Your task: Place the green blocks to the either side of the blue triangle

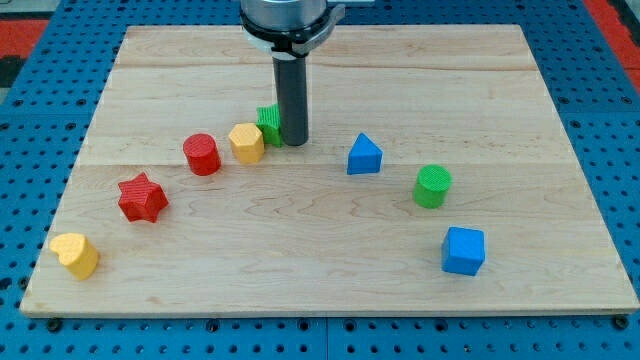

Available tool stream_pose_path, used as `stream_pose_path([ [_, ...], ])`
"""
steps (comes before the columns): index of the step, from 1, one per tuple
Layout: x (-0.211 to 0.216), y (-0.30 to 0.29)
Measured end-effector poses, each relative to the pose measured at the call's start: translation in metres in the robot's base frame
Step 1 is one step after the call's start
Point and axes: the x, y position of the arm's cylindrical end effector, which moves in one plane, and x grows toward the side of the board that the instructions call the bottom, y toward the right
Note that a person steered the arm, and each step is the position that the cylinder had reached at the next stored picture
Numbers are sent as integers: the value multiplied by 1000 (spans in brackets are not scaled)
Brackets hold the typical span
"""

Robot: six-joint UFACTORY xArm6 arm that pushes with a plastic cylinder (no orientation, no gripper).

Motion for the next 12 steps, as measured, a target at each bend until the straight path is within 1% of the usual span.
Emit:
stream_pose_path([
  [2,21,77],
  [3,5,78],
  [4,-7,104],
  [5,14,142],
  [6,36,139],
  [7,67,147],
  [8,50,145],
  [9,-24,104],
  [10,-31,25],
  [11,-53,-18],
  [12,-62,-71],
])
